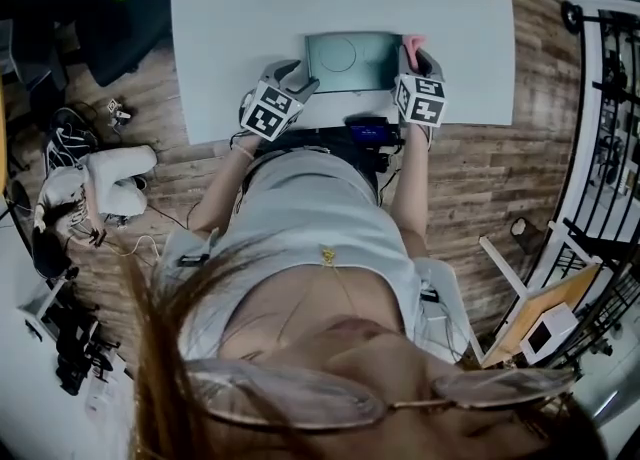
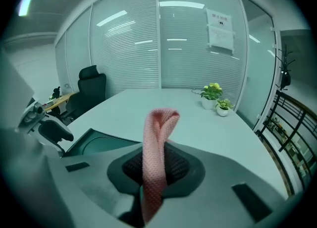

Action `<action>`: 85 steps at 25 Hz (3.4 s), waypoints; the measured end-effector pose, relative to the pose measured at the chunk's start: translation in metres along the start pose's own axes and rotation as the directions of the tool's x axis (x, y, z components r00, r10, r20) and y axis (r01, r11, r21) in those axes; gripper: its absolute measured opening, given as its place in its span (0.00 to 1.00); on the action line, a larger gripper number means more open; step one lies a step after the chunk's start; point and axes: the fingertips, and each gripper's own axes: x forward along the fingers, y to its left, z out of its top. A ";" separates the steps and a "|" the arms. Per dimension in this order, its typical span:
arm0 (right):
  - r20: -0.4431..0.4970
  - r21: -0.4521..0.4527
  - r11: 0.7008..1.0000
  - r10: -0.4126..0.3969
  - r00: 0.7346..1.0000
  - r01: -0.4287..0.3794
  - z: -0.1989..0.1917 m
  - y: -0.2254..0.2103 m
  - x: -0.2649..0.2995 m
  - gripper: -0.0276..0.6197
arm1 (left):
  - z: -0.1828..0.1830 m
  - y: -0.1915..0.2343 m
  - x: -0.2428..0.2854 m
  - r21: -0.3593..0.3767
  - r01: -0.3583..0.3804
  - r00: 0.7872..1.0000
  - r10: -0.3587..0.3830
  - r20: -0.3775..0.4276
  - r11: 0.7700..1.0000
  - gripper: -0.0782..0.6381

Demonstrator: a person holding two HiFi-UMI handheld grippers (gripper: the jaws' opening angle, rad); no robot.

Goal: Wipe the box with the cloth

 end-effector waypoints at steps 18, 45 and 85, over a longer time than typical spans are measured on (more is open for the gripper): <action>-0.159 -0.115 0.993 -0.034 0.987 0.015 -0.018 0.002 0.039 0.10 | -0.032 -0.021 0.013 0.164 0.034 0.992 -0.013 -0.128 0.986 0.51; -0.214 -0.183 0.982 0.008 0.977 -0.048 -0.018 0.033 0.043 0.10 | -0.024 -0.030 0.019 0.089 0.045 0.993 -0.035 -0.117 0.995 0.51; -0.215 -0.112 0.941 0.291 0.932 -0.319 -0.012 0.136 0.054 0.10 | -0.022 -0.031 0.023 0.062 0.018 0.994 -0.011 -0.109 0.998 0.51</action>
